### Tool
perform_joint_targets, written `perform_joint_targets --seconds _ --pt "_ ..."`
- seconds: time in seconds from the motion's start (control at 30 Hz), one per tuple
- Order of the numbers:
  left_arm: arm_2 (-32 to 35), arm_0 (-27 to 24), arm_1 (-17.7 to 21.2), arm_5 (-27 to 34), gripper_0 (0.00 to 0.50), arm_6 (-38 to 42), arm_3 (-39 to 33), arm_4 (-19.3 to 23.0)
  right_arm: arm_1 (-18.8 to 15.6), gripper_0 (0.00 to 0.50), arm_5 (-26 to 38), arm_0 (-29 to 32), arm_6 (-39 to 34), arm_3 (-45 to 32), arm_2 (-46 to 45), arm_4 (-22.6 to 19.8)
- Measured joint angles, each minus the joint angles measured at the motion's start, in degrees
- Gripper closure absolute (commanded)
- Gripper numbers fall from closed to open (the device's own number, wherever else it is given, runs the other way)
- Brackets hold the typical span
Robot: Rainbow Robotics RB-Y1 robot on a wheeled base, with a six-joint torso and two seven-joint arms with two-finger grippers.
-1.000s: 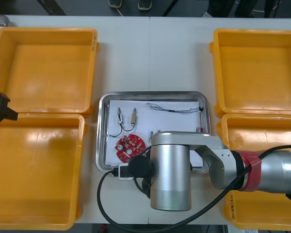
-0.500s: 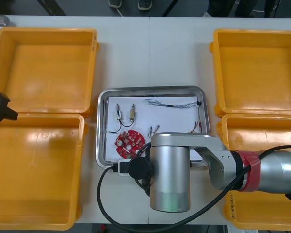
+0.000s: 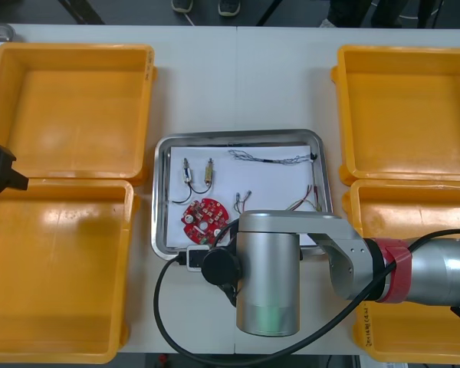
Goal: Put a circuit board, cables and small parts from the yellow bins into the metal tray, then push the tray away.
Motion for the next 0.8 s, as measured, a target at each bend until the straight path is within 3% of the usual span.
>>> perform_joint_targets --seconds 0.8 --pt "0.0 0.0 0.0 0.0 0.0 0.0 0.0 0.0 0.0 0.5 -0.1 -5.4 -0.1 3.7 0.0 1.7"
